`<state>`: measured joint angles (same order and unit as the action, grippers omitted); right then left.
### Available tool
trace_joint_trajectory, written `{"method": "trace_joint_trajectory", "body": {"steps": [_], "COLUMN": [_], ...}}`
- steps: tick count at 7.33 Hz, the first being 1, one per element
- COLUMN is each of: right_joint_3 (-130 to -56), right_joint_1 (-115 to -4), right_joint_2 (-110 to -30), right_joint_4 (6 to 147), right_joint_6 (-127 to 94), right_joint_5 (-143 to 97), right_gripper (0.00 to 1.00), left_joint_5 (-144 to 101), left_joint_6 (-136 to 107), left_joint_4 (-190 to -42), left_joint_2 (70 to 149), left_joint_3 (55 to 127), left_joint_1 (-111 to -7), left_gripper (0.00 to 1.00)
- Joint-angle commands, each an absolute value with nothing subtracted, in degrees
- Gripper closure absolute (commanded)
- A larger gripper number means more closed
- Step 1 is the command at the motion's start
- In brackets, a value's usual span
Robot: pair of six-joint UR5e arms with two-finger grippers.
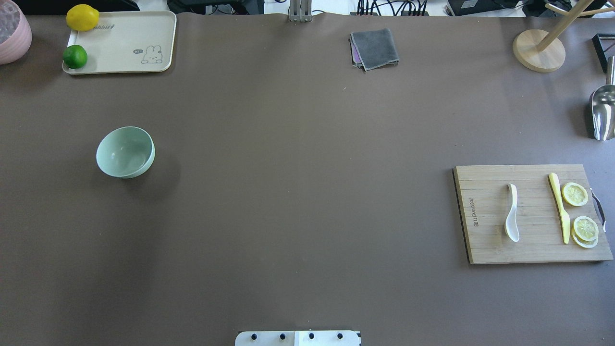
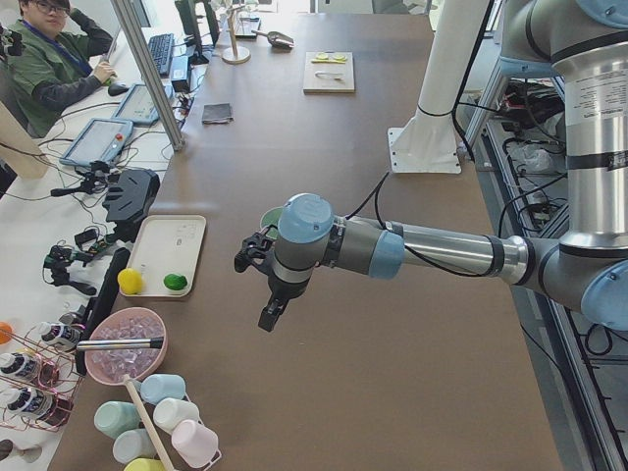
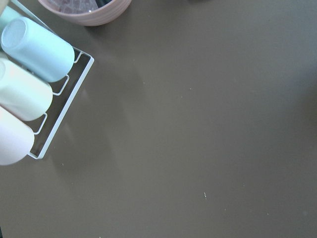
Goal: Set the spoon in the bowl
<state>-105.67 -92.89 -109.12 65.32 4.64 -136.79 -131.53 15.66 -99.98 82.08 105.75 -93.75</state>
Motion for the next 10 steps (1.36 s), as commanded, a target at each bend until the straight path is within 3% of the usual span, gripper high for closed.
{"method": "trace_joint_trajectory", "body": {"steps": [1,3,6,10], "right_joint_3": [-105.9,-106.1,-106.1,-106.4], "right_joint_1": [-92.8,-88.5,-75.0,-62.5], "right_joint_2": [-108.2,-105.7,-102.9,-101.8], "right_joint_4": [63.8,63.5,55.6,50.3], "right_joint_6": [-1.5,-14.6,-35.9,-51.1], "right_joint_5": [-137.3,-137.5,-128.6,-118.6], "right_gripper": [0.00,0.00,0.00,0.00], "left_joint_5": [-134.4,-140.4,-139.7,-131.0], "left_joint_6": [15.6,15.6,-9.3,-35.9], "left_joint_4": [-106.5,-109.7,-116.1,-138.8], "left_joint_2": [86.5,86.9,88.3,93.8], "left_joint_3": [101.7,100.6,99.1,86.2], "left_joint_1": [-93.6,-92.9,-78.4,-64.5], "left_gripper": [0.01,0.01,0.01,0.02]}}
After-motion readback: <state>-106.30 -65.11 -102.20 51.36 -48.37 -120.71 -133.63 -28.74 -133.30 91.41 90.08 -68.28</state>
